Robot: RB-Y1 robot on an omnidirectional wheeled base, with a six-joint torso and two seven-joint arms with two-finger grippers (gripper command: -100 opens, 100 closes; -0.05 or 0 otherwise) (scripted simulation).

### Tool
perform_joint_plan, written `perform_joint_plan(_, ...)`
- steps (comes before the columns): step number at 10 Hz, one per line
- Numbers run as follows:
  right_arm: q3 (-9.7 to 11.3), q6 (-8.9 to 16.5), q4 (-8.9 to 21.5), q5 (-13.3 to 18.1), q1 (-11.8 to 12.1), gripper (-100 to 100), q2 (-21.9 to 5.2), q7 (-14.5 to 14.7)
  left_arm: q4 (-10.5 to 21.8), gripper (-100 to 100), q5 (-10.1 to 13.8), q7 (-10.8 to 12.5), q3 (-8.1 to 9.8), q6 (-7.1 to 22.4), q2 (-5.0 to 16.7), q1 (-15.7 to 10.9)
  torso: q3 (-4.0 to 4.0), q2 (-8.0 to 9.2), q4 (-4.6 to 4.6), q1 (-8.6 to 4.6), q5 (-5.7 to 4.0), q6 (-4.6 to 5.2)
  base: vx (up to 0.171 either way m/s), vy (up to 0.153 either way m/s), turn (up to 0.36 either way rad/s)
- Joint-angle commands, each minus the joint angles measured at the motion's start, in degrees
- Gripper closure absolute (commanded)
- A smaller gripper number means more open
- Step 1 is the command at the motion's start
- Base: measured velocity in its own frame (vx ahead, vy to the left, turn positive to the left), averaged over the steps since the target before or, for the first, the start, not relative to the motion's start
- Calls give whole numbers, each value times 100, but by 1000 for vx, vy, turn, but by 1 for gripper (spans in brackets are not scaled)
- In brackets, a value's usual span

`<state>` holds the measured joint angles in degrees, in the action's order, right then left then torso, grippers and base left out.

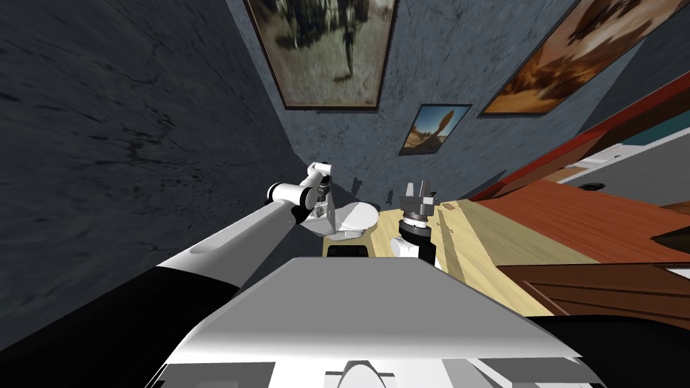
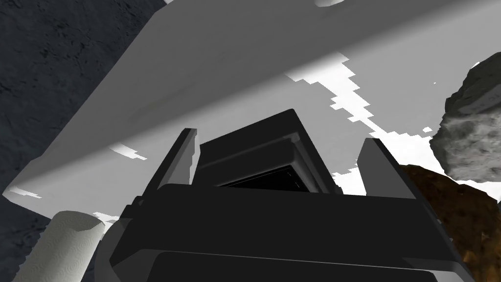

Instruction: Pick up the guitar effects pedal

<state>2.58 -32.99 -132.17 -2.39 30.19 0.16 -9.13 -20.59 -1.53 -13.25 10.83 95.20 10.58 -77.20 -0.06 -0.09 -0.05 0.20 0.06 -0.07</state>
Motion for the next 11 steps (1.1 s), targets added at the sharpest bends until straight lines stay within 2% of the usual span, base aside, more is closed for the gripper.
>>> perform_joint_plan(1, 0, 0, 0, 0, 0, 0, 0, 0, 0, -100, 0, 0, 0, 0, 0, 0, 0, 0, 0, 0, 0, 0, 7, 16, -1)
perform_joint_plan(2, 0, 0, 0, 0, 0, 0, 0, 0, 18, 0, 0, 1, 1, -14, 2, -7, 3, 6, 1, -10, -2, 1, 0, 0, 0)
perform_joint_plan(3, 0, 0, 0, 0, 0, 0, 0, 0, 52, -100, -1, 14, -25, -189, -25, 133, 6, 9, 2, -16, -4, 1, 7, 4, -14)
perform_joint_plan(8, 1, 0, 0, 0, 0, 0, 1, 0, 47, -100, -1, 15, -38, -265, -34, 206, 6, 11, 3, -20, -5, 1, 3, 2, -2)
perform_joint_plan(9, 0, 0, 0, 0, 0, 0, 1, 0, 60, 100, -1, 16, -39, -285, -34, 207, 7, 11, 3, -20, -5, 1, 0, 0, 0)
perform_joint_plan(11, 1, 0, 0, 0, 0, 0, 1, 0, 58, 100, 1, 14, -38, -285, -36, 205, 7, 12, 3, -19, -6, -1, 0, 0, 0)
